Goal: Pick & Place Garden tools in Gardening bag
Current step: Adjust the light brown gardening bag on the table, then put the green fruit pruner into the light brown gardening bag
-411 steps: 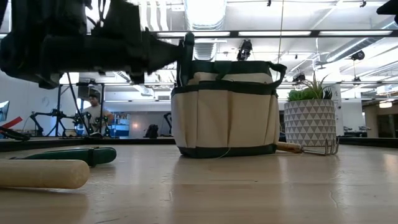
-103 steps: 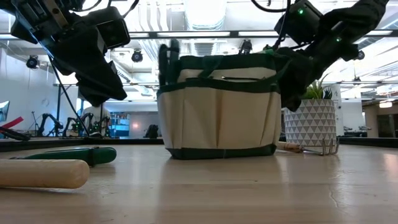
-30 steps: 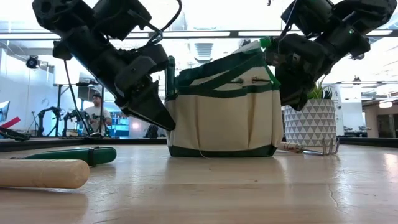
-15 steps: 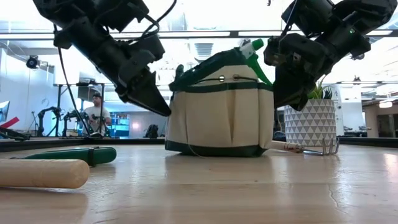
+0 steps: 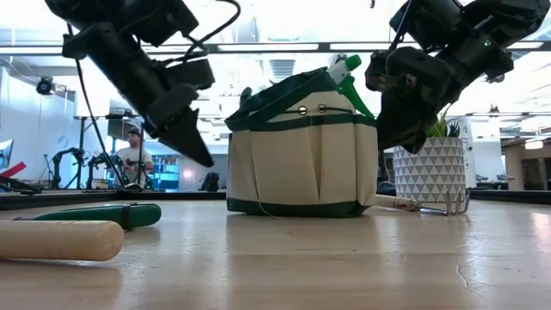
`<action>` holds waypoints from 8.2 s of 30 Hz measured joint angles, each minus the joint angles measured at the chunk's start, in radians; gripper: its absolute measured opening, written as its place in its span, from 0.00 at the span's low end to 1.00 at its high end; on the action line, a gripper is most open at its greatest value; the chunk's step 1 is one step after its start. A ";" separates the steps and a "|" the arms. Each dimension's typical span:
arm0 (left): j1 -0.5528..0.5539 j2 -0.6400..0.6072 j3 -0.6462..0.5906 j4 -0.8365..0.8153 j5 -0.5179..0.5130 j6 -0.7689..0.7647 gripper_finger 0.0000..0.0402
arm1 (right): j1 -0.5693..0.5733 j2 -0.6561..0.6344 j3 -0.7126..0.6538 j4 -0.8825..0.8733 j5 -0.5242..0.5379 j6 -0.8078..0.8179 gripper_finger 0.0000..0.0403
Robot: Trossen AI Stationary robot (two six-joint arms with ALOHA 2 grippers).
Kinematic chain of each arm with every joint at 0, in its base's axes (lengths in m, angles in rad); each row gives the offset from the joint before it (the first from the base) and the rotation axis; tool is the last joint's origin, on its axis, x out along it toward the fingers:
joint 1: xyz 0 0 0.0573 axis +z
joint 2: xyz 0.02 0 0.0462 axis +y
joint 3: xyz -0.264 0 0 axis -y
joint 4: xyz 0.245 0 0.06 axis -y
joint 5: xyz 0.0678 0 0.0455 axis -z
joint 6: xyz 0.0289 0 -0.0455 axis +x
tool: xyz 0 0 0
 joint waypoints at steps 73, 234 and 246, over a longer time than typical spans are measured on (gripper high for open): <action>-0.262 0.094 0.150 -0.381 0.364 -0.399 0.26 | -0.018 -0.479 0.000 -0.633 0.183 0.083 0.02; 0.320 0.080 0.156 1.102 0.822 0.293 0.07 | 0.021 -0.192 0.033 0.560 0.059 -0.561 0.34; 0.322 0.077 0.156 1.112 0.822 0.292 0.07 | 0.023 -0.011 0.221 0.545 0.172 -0.577 0.28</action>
